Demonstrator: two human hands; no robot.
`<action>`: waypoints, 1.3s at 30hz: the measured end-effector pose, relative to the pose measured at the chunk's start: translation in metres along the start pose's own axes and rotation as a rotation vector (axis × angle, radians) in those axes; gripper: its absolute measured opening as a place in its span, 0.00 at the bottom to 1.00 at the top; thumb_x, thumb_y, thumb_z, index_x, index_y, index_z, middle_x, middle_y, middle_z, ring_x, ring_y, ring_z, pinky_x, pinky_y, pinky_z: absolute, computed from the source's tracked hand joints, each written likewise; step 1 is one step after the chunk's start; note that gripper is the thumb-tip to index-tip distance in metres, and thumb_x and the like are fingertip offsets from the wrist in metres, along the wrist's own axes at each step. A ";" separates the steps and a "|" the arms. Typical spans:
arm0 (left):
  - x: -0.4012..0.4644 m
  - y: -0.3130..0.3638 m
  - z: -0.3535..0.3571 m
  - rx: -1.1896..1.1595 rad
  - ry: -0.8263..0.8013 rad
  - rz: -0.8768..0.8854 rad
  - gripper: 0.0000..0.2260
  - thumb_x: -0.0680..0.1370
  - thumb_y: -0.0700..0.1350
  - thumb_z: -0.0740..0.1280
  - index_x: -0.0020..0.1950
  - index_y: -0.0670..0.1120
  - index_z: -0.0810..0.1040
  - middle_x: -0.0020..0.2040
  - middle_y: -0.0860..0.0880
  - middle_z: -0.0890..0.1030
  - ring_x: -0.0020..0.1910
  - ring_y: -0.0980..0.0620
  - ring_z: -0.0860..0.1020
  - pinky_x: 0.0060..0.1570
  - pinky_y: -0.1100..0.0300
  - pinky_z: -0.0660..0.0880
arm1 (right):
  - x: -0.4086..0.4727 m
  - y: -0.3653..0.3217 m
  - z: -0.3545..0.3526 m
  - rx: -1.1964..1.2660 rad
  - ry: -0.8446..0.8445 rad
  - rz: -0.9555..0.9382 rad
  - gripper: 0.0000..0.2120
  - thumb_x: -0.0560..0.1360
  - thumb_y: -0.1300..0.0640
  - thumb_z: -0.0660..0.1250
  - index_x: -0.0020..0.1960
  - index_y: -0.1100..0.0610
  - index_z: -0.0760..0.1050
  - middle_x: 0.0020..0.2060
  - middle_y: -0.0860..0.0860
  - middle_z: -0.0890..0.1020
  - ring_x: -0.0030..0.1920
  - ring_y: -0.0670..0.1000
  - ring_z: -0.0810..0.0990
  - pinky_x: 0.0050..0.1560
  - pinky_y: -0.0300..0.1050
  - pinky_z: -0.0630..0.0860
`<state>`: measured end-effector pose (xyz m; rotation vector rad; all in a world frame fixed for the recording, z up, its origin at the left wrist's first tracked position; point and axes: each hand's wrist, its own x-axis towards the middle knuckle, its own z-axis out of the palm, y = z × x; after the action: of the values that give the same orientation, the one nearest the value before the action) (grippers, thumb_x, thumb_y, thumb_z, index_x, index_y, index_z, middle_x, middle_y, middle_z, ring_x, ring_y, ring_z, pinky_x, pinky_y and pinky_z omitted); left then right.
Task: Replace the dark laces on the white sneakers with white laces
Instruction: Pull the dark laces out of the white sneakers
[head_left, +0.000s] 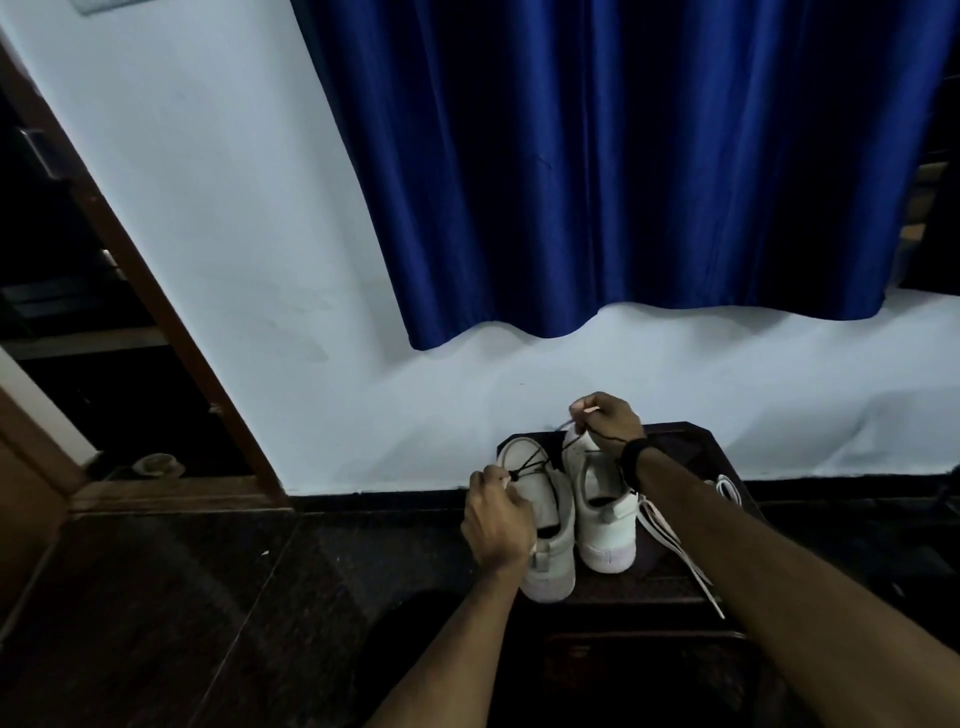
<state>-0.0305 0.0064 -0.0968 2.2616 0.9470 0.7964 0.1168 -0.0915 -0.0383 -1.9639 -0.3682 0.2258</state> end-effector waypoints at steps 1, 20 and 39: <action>0.000 0.000 0.001 0.001 0.000 0.003 0.08 0.75 0.41 0.65 0.53 0.49 0.78 0.53 0.48 0.77 0.51 0.42 0.78 0.42 0.52 0.74 | -0.001 0.000 -0.002 -0.078 -0.073 0.012 0.07 0.72 0.49 0.73 0.39 0.50 0.78 0.34 0.48 0.82 0.43 0.50 0.81 0.54 0.45 0.76; 0.003 -0.005 0.009 0.037 0.032 0.026 0.07 0.75 0.43 0.65 0.52 0.48 0.78 0.53 0.47 0.78 0.51 0.40 0.78 0.41 0.49 0.74 | -0.030 -0.002 0.050 -1.135 -0.318 -0.686 0.16 0.76 0.46 0.60 0.57 0.52 0.79 0.56 0.53 0.80 0.60 0.57 0.72 0.59 0.50 0.66; 0.001 -0.008 0.014 0.052 0.042 0.057 0.06 0.75 0.45 0.65 0.51 0.48 0.78 0.51 0.47 0.78 0.49 0.40 0.79 0.39 0.48 0.75 | -0.029 -0.002 0.039 -0.887 -0.290 -0.638 0.17 0.71 0.50 0.66 0.60 0.49 0.76 0.58 0.51 0.78 0.59 0.55 0.76 0.57 0.47 0.72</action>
<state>-0.0239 0.0083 -0.1109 2.3348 0.9357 0.8562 0.0768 -0.0676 -0.0527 -2.5282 -1.4475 -0.0980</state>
